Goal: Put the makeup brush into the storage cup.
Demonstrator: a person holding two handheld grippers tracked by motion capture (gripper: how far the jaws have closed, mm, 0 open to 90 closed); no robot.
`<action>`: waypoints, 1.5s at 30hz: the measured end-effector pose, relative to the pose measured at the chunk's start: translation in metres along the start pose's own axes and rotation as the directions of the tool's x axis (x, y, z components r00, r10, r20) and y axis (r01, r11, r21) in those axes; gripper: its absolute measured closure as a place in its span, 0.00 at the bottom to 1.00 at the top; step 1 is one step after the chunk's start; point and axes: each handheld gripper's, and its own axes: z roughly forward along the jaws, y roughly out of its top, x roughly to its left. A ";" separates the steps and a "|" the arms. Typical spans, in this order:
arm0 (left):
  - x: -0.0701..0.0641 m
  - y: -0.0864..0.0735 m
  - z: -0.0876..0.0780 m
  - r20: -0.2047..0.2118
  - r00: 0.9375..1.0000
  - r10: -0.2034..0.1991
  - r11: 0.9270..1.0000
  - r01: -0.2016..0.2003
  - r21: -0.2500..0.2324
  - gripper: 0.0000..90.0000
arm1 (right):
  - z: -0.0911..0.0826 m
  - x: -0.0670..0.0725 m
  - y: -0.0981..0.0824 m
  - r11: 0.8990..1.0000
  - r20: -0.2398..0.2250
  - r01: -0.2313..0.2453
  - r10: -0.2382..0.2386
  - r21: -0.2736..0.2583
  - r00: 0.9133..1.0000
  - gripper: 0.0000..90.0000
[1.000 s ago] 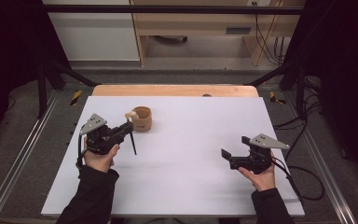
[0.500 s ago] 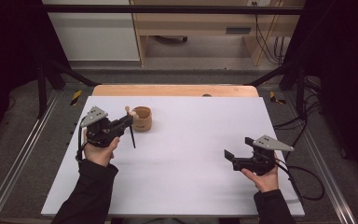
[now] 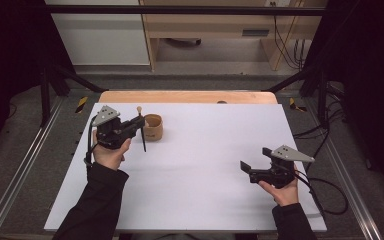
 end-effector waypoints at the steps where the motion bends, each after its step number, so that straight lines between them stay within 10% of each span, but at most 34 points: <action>1: 0.000 0.001 0.001 -0.001 1.000 -0.001 1.000 0.001 0.000 0.93 | 0.000 0.000 0.000 1.000 0.000 -0.003 0.003 -0.001 1.000 0.04; 45: 0.014 0.039 0.070 -0.081 0.996 0.040 0.999 -0.037 0.039 0.93 | 0.003 0.001 -0.001 1.000 -0.012 -0.003 0.003 0.005 1.000 0.03</action>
